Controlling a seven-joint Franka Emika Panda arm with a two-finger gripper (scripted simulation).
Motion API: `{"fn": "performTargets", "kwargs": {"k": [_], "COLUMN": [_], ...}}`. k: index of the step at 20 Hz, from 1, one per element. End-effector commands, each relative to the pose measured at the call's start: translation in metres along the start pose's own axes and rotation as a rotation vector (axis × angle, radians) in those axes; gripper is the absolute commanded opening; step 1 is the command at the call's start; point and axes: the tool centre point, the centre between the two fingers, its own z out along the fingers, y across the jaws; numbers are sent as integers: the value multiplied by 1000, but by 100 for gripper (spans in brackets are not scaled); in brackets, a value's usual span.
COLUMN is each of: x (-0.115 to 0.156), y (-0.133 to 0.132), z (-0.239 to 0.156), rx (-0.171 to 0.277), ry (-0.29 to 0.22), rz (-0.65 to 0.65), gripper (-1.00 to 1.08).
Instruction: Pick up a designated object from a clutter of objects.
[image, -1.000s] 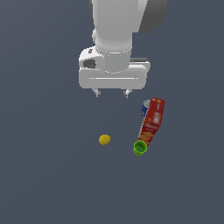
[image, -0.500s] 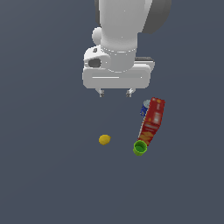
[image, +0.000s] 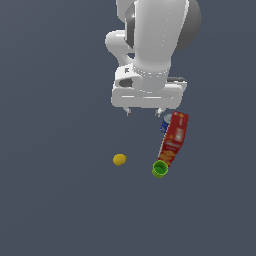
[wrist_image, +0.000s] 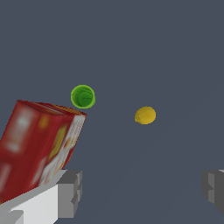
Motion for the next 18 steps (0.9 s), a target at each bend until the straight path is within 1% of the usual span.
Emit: {"fn": "performTargets", "kwargs": {"k": [1,9,18], "x": [-6,-37,-88], "y": [-16,-73,-129], "z": [13,61,112], "rx": [2,8,17], "ry": [0,-2,-8], "rz": [21,105,203], "gripper": [100,100,100]}}
